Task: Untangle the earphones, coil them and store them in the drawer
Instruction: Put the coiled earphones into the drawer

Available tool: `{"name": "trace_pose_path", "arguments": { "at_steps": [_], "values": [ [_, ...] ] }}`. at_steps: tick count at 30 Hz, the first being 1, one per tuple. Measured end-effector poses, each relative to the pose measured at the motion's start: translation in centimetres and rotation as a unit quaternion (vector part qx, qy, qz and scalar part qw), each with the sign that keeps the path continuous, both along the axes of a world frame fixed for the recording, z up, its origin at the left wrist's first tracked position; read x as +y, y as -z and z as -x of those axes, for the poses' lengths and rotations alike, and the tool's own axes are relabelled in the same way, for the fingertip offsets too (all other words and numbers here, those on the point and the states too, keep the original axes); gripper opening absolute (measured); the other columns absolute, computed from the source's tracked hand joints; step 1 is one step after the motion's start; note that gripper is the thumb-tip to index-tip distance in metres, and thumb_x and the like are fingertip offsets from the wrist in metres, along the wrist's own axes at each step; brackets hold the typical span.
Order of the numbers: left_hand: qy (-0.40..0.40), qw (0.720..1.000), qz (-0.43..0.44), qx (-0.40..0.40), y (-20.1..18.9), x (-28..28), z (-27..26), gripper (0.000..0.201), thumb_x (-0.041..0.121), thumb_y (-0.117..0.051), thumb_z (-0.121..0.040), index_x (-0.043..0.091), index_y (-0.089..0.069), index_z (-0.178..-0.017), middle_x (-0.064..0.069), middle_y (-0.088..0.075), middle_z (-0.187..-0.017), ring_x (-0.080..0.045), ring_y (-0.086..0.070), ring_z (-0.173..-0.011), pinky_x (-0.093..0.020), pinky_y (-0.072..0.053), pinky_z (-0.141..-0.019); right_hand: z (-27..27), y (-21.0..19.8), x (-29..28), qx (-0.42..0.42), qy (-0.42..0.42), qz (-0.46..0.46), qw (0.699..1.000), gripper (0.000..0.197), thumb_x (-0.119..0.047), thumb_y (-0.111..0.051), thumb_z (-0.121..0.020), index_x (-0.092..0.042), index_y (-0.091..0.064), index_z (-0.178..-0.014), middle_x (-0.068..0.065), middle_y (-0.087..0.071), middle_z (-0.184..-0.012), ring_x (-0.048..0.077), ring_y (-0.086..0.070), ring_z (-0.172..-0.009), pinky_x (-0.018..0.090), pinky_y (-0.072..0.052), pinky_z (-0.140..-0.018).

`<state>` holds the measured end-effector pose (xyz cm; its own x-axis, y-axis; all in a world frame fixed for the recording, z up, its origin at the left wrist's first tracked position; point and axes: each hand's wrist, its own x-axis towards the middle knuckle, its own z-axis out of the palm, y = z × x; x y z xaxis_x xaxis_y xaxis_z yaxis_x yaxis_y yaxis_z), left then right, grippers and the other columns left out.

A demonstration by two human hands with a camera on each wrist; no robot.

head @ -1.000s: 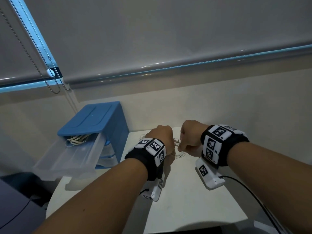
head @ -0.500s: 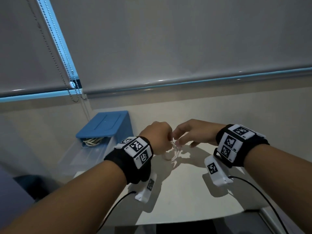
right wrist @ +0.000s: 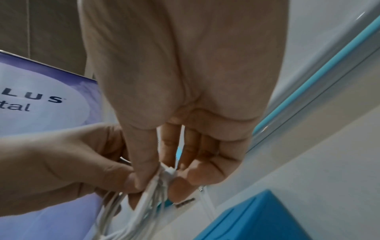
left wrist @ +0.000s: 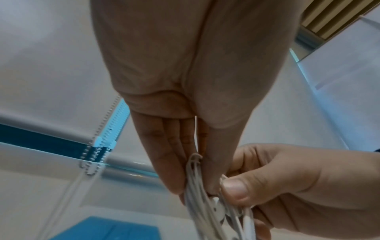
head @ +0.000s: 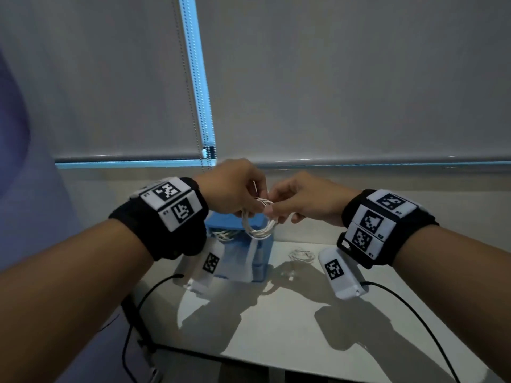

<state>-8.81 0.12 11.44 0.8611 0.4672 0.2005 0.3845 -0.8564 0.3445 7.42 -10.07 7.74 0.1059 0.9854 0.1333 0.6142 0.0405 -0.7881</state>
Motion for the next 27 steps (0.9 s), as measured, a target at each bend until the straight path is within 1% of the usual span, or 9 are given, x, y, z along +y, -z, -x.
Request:
{"name": "trace_pose_path", "arguments": {
  "at_steps": [3,7,10,13,16,19,21,24,27],
  "values": [
    [-0.028,0.999,0.012,-0.013,0.2,2.3,2.2,0.012,0.013,-0.082,-0.084,0.010,-0.071,-0.085,-0.007,-0.076,-0.075,-0.020,-0.076,-0.068,-0.030,-0.064,-0.063,2.5,-0.3,2.6,-0.026,0.008,-0.002,1.000,0.008,-0.020,-0.075,-0.091,-0.012,-0.075,-0.091,0.004,-0.075,-0.085,0.009,-0.069,-0.077,0.026,-0.053,-0.070],
    [-0.063,0.997,0.043,-0.010,2.6,4.7,4.1,0.012,0.012,-0.082,-0.085,0.011,-0.070,-0.087,-0.008,-0.075,-0.081,-0.022,-0.075,-0.069,-0.038,-0.065,-0.066,4.6,0.7,5.7,-0.097,0.032,0.024,0.994,0.011,-0.021,-0.079,-0.087,-0.009,-0.078,-0.086,0.010,-0.078,-0.082,0.010,-0.067,-0.069,0.022,-0.049,-0.061],
    [-0.078,0.996,0.039,0.013,4.8,5.8,4.8,0.014,0.017,-0.083,-0.083,0.017,-0.069,-0.085,-0.005,-0.074,-0.084,-0.019,-0.073,-0.066,-0.030,-0.064,-0.064,5.9,2.0,7.2,-0.133,0.051,0.060,0.988,0.011,-0.018,-0.081,-0.085,-0.007,-0.079,-0.088,0.000,-0.072,-0.067,0.004,-0.064,-0.054,0.016,-0.046,-0.051],
    [-0.083,0.995,-0.011,0.048,6.4,6.5,4.9,0.018,0.017,-0.083,-0.080,0.025,-0.067,-0.082,0.001,-0.072,-0.086,-0.012,-0.067,-0.067,-0.023,-0.055,-0.065,7.0,3.1,8.4,-0.158,0.064,0.098,0.981,0.011,-0.012,-0.079,-0.084,-0.003,-0.078,-0.091,-0.001,-0.069,-0.064,0.005,-0.062,-0.052,0.013,-0.044,-0.045],
    [-0.083,0.995,-0.035,0.044,7.0,6.9,5.1,0.018,0.021,-0.085,-0.077,0.027,-0.070,-0.085,0.006,-0.071,-0.088,-0.013,-0.066,-0.081,-0.027,-0.054,-0.075,7.9,3.7,9.3,-0.190,0.081,0.123,0.971,0.008,-0.012,-0.079,-0.083,-0.004,-0.076,-0.084,0.001,-0.070,-0.062,0.007,-0.063,-0.051,0.016,-0.048,-0.050],
    [-0.086,0.996,-0.032,0.013,6.9,7.4,5.7,0.019,0.019,-0.086,-0.078,0.024,-0.072,-0.090,0.006,-0.072,-0.092,-0.013,-0.067,-0.084,-0.026,-0.053,-0.075,8.4,3.9,10.1,-0.211,0.094,0.134,0.964,0.011,-0.013,-0.077,-0.085,-0.006,-0.073,-0.077,0.001,-0.071,-0.060,0.007,-0.066,-0.048,0.019,-0.053,-0.055],
    [-0.091,0.995,-0.048,0.012,7.2,7.7,6.1,0.020,0.019,-0.085,-0.080,0.020,-0.074,-0.097,0.005,-0.071,-0.098,-0.014,-0.065,-0.086,-0.025,-0.049,-0.073,8.7,4.0,10.4,-0.209,0.090,0.144,0.963,0.012,-0.013,-0.077,-0.086,-0.006,-0.070,-0.080,0.002,-0.073,-0.062,0.009,-0.069,-0.050,0.023,-0.058,-0.062],
    [-0.095,0.993,-0.065,0.014,8.0,8.1,6.8,0.022,0.020,-0.082,-0.082,0.022,-0.074,-0.102,0.005,-0.067,-0.104,-0.013,-0.058,-0.086,-0.025,-0.044,-0.074,8.8,3.8,10.5,-0.229,0.083,0.146,0.959,0.013,-0.015,-0.075,-0.088,-0.002,-0.073,-0.090,0.007,-0.078,-0.075,0.016,-0.076,-0.066,0.033,-0.063,-0.079],
    [-0.097,0.993,-0.071,0.020,8.5,8.2,7.1,0.022,0.021,-0.078,-0.084,0.026,-0.072,-0.105,0.006,-0.063,-0.107,-0.016,-0.057,-0.092,-0.030,-0.047,-0.078,8.6,3.4,10.1,-0.231,0.081,0.143,0.959,0.014,-0.011,-0.075,-0.089,0.000,-0.075,-0.097,0.012,-0.079,-0.085,0.020,-0.076,-0.068,0.037,-0.064,-0.080]
  ]
}}
